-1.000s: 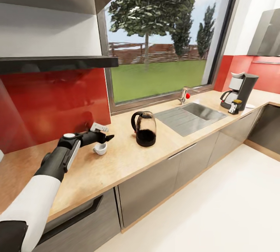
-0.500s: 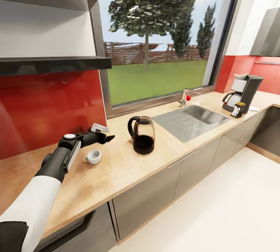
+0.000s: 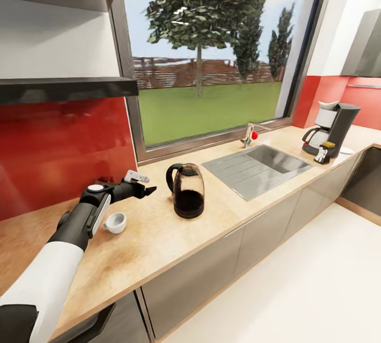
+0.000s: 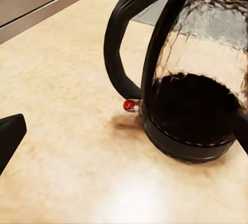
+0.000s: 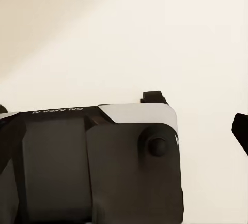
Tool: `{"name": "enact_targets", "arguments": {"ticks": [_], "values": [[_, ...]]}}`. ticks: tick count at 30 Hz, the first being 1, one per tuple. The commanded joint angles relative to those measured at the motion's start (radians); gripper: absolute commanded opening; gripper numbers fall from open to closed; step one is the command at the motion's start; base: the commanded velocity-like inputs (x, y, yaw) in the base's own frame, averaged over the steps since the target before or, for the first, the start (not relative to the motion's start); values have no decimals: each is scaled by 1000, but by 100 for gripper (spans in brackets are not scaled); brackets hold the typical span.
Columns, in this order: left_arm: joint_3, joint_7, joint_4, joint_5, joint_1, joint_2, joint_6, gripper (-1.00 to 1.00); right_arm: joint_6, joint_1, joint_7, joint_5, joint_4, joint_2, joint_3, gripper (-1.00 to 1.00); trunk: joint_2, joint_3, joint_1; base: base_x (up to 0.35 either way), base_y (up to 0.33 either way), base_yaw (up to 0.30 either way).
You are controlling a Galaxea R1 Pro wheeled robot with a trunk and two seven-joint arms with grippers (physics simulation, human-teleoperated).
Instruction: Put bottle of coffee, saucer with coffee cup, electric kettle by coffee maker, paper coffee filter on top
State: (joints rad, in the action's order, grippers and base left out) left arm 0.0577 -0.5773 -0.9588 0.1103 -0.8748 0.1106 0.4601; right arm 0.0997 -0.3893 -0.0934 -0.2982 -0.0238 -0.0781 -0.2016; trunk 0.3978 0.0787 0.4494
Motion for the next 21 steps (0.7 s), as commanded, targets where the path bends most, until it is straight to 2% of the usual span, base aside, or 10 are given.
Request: {"name": "enact_targets", "arguments": {"ticks": [1,9,16,21], "values": [[0,-6,-1,9,0,0,2,100,6,0,-5,-9,-2,0,-9,100,2,2,1,29,-10,0],[-1,-6,-1,11,2,-5,2,100,6,0,-5,-9,-2,0,-9,100,2,2,1,141,-83,0],[-2,-5,-1,11,2,-5,2,100,6,0,-5,-9,-2,0,-9,100,2,2,1,35,-17,0],[-2,-6,-1,10,2,-5,2,100,6,0,-5,-9,-2,0,-9,100,2,2,1,192,-94,0]]}}
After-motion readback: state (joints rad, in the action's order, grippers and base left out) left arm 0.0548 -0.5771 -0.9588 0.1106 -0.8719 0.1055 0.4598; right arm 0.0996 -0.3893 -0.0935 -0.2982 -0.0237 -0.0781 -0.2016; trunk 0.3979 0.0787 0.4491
